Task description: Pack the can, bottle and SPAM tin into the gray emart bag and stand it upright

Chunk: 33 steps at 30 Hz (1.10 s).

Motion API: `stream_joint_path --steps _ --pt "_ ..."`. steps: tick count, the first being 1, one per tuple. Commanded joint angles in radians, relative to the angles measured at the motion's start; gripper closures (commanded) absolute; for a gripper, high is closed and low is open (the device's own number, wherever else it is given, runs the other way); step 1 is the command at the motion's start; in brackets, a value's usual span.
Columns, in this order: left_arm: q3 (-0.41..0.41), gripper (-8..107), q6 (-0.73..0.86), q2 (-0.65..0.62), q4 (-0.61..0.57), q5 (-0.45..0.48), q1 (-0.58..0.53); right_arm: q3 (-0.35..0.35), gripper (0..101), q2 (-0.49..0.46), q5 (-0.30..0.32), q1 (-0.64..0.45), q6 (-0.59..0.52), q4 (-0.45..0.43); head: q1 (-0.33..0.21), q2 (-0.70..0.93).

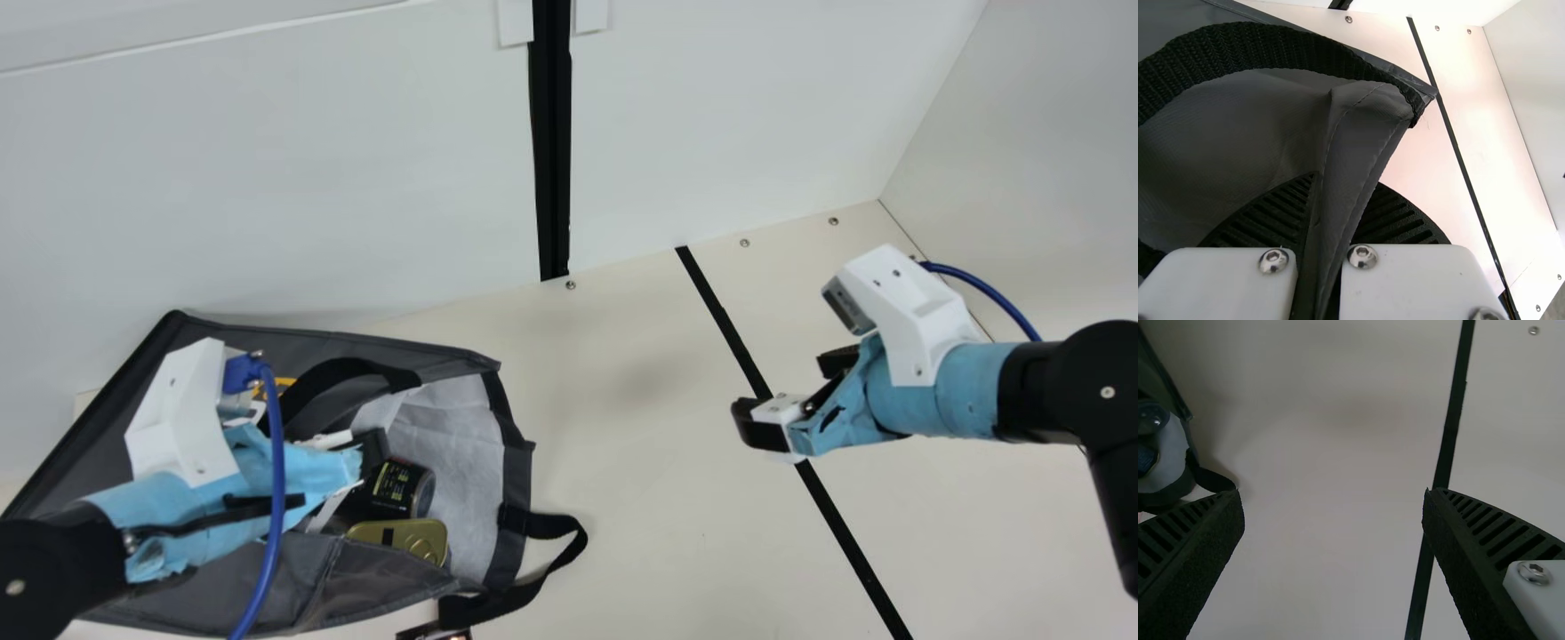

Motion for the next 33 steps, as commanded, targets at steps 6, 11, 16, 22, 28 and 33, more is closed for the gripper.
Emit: stream_joint_path --steps 6,11,16,22,28,33 --pt "0.000 107 0.000 0.000 0.000 0.000 0.000 0.049 6 0.026 -0.035 0.030 -0.074 0.087 -0.023 -0.002" --pt "0.000 107 0.000 0.000 0.000 0.000 0.000 0.078 6 0.048 -0.055 0.050 -0.119 0.150 -0.023 -0.002" --pt "0.000 107 0.000 0.000 0.000 0.000 0.000 0.102 6 0.071 -0.069 0.073 -0.163 0.213 -0.023 -0.002" --pt "0.000 107 0.000 0.000 0.000 0.000 0.000 0.125 6 0.103 -0.086 0.109 -0.211 0.276 -0.023 -0.002" --pt "0.000 107 0.000 0.000 0.000 0.000 0.000 0.155 6 0.135 -0.109 0.156 -0.250 0.324 -0.023 -0.002" --pt "0.000 107 0.000 0.000 0.000 0.000 0.000 0.174 6 0.163 -0.123 0.198 -0.284 0.356 -0.023 -0.002"
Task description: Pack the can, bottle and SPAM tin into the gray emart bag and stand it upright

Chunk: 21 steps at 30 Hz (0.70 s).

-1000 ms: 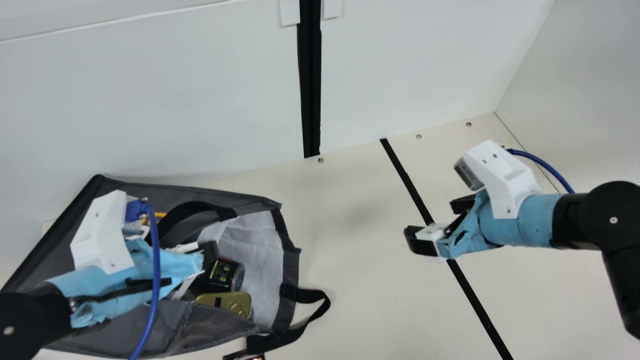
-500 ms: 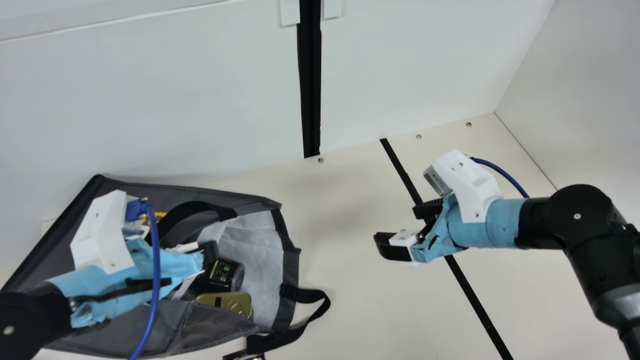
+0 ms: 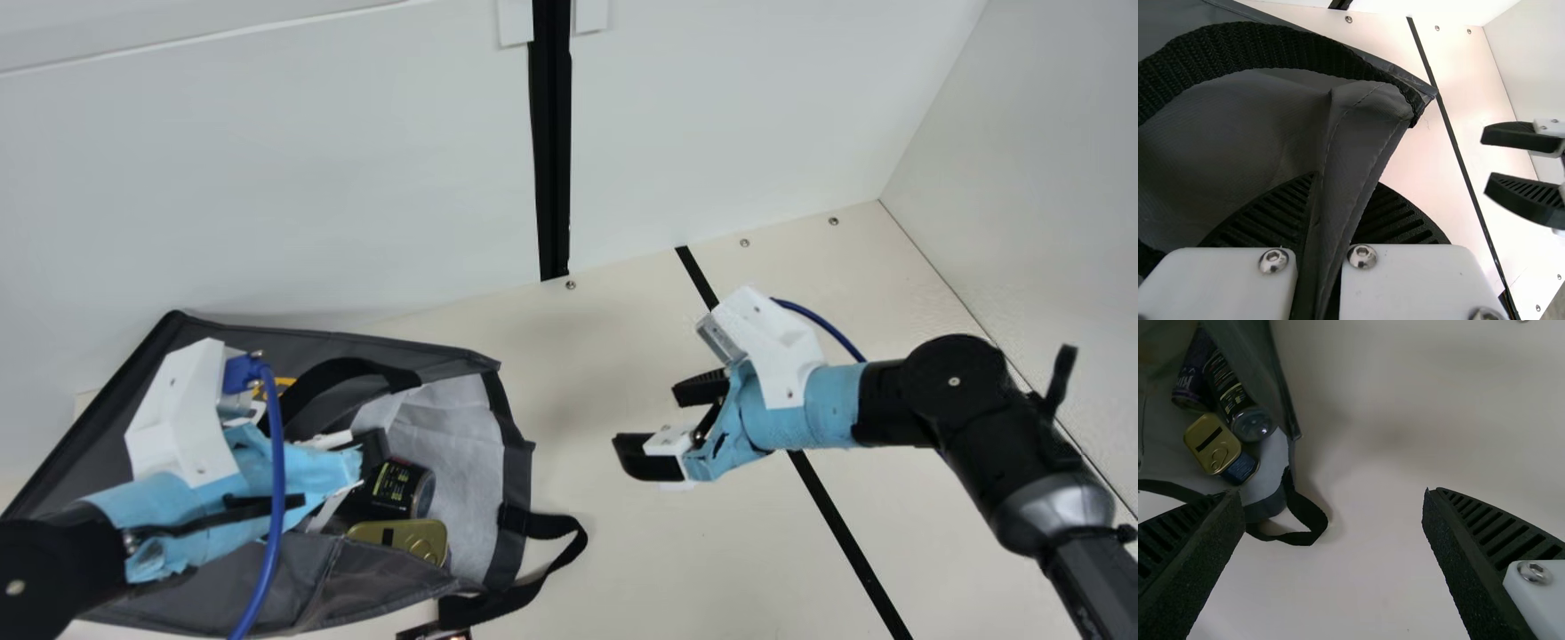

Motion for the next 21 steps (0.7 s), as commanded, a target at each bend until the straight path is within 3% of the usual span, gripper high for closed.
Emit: stream_joint_path --steps 1,21 --pt "0.000 107 0.000 0.000 0.000 0.000 0.000 0.004 6 0.009 -0.002 0.015 -0.012 0.012 -0.023 -0.001" --pt "0.000 107 0.000 0.000 0.000 0.000 0.000 0.011 6 0.163 0.011 0.130 -0.128 0.150 -0.023 -0.001"
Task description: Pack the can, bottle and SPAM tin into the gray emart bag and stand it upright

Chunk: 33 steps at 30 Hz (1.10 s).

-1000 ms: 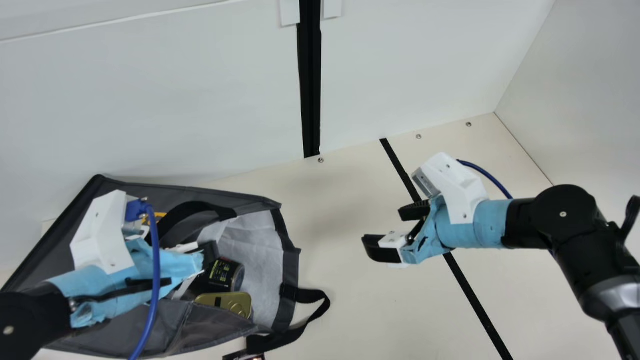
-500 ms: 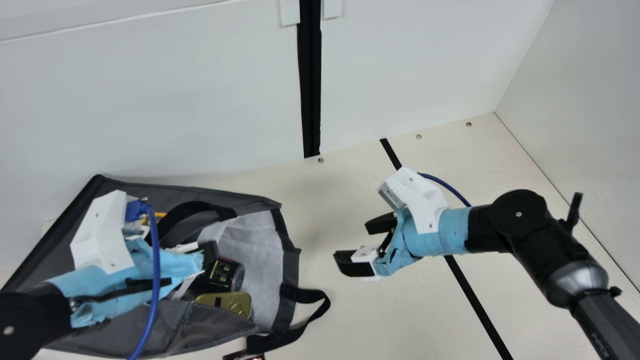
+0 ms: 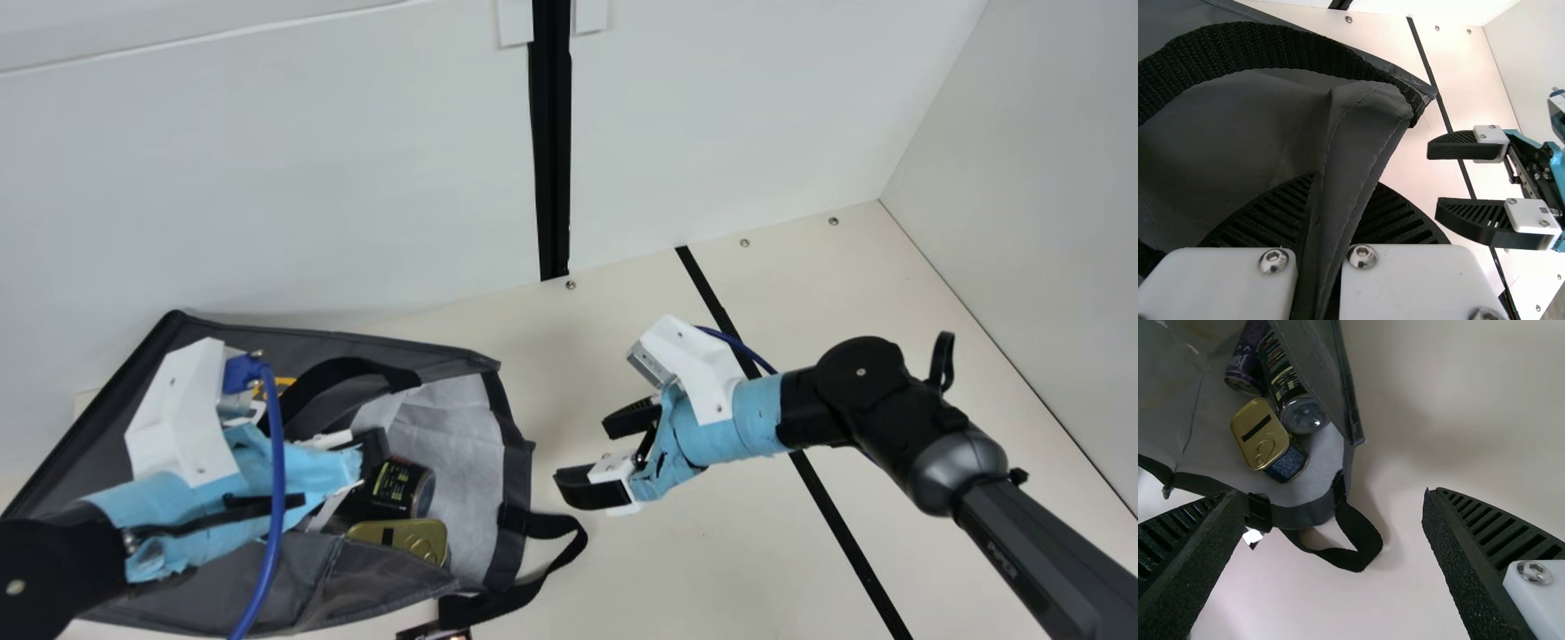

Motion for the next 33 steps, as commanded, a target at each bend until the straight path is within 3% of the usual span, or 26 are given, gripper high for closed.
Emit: stream_joint_path --steps 1,13,33 --pt "0.000 107 0.000 0.000 0.000 0.000 0.000 -0.003 6 0.017 0.009 0.006 -0.008 0.013 -0.023 -0.002" --pt "0.000 107 0.000 0.000 0.000 0.000 0.000 -0.023 6 0.135 0.034 0.057 -0.069 0.092 -0.023 -0.002" --pt "0.000 107 0.000 0.000 0.000 0.000 0.000 -0.105 6 0.308 0.014 0.163 -0.111 0.174 -0.023 -0.002"
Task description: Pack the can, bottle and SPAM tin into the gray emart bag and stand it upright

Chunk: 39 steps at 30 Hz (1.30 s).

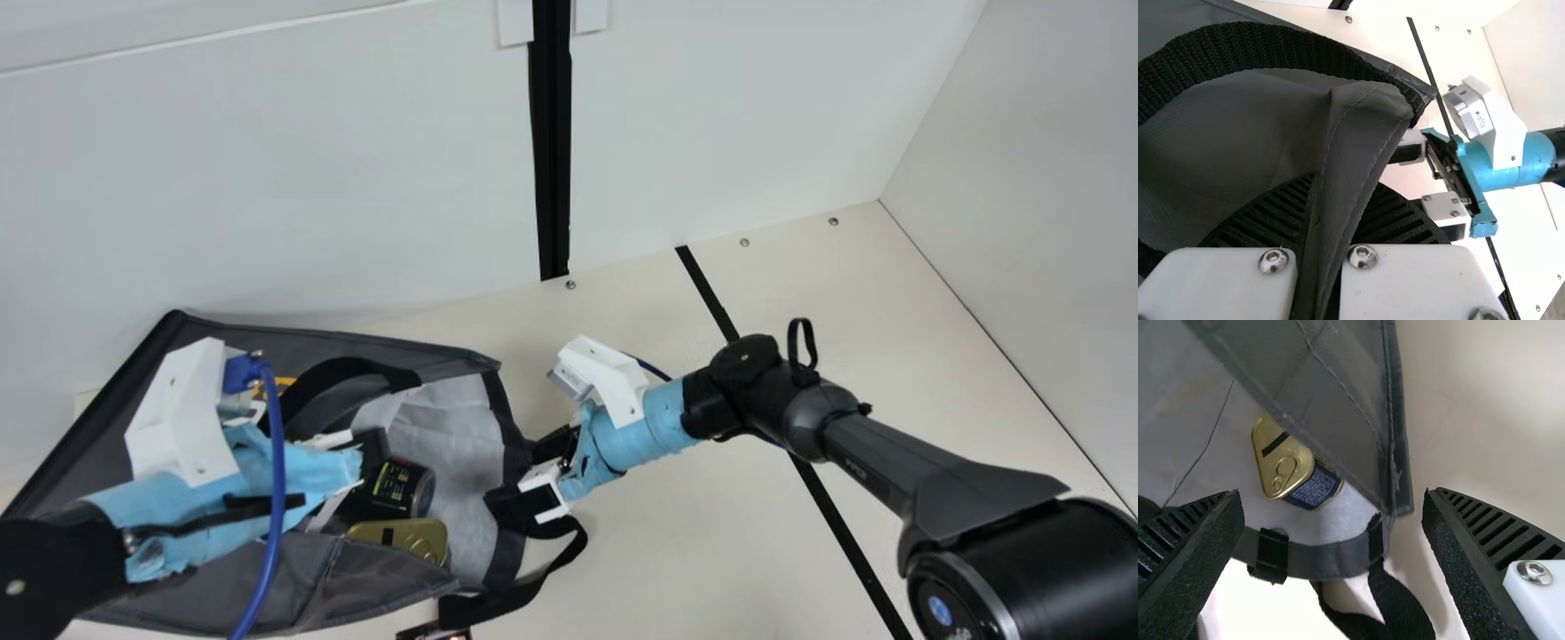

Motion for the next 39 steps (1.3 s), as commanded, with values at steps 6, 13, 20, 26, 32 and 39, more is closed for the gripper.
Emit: stream_joint_path --steps 6,13,20,26,32,39 --pt "0.000 107 0.000 0.000 0.000 0.000 0.000 -0.029 6 0.056 -0.008 0.033 -0.012 0.024 -0.023 -0.002" --pt "0.000 107 0.000 0.000 0.000 0.000 0.000 -0.062 6 0.110 -0.015 0.059 -0.011 0.054 -0.023 -0.002" --pt "0.000 107 0.000 0.000 0.000 0.000 0.000 -0.087 13 0.155 -0.017 0.071 -0.010 0.078 -0.023 -0.002" --pt "0.000 107 0.000 0.000 0.000 0.000 0.000 -0.102 53 0.184 -0.006 0.071 -0.014 0.104 -0.023 -0.002" --pt "0.000 107 0.000 0.000 0.000 0.000 0.000 -0.107 93 0.197 0.015 0.065 -0.011 0.139 -0.023 -0.002" --pt "0.000 107 0.000 0.000 0.000 0.000 0.000 -0.099 101 0.186 0.052 0.053 0.012 0.181 -0.023 -0.002"
